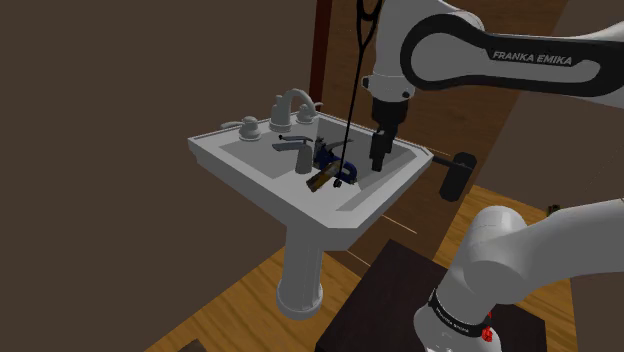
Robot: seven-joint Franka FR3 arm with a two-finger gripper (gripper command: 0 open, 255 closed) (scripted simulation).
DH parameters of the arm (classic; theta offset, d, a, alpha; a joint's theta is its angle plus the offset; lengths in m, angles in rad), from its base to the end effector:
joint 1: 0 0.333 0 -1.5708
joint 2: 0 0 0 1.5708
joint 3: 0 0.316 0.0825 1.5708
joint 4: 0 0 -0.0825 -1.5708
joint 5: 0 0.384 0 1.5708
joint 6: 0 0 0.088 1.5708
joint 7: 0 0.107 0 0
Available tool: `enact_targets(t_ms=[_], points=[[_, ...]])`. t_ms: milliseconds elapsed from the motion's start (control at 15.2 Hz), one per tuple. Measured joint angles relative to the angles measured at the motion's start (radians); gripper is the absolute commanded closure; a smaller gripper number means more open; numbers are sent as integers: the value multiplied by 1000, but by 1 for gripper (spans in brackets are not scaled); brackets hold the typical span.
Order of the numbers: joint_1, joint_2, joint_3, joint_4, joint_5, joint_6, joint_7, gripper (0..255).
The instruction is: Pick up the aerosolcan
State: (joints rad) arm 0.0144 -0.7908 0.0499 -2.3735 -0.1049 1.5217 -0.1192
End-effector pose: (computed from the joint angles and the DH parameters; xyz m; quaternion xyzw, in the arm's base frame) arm 0.2996 0.0120 0.5803 0.9936 0.0825 -0.0332 0.0690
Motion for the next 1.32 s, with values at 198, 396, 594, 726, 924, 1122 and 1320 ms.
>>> enact_targets(t_ms=[198, 396, 594, 726, 924, 1122, 1320], points=[[2, 15, -21, -16, -28, 31, -45, 0], [6, 59, -65, -47, -87, 108, -142, 0], [3, 108, -120, -61, -157, 182, -257, 0], [6, 161, -150, -62, -196, 242, -321, 0], [9, 245, -192, -56, -249, 334, -414, 0], [9, 341, -235, -37, -299, 429, -508, 0], [9, 435, -271, -15, -340, 523, -595, 0]])
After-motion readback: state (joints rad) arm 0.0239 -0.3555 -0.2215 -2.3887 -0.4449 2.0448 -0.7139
